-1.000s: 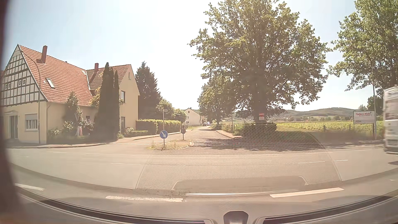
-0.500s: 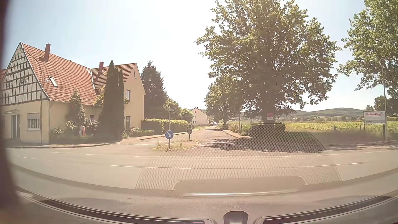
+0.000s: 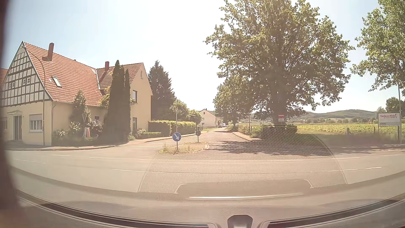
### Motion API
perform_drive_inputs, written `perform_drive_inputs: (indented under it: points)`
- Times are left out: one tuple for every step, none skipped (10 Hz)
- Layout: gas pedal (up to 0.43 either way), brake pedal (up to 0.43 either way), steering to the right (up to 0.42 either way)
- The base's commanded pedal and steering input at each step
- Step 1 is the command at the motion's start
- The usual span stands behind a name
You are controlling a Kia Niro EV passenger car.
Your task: Follow the waypoints while adhering to traffic rules and regulations
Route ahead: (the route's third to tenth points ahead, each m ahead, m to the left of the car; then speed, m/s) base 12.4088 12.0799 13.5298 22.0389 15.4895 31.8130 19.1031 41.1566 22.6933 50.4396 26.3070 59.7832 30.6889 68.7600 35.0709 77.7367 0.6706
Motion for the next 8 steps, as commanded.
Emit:
perform_drive_inputs:
  points:
    - [0.000, 0.195, -0.198]
    - [0.000, 0.189, -0.197]
    - [0.000, 0.195, -0.197]
    - [0.000, 0.226, -0.197]
    - [0.000, 0.238, -0.197]
    - [0.000, 0.232, -0.197]
    - [0.000, 0.238, -0.197]
    - [0.000, 0.238, -0.197]
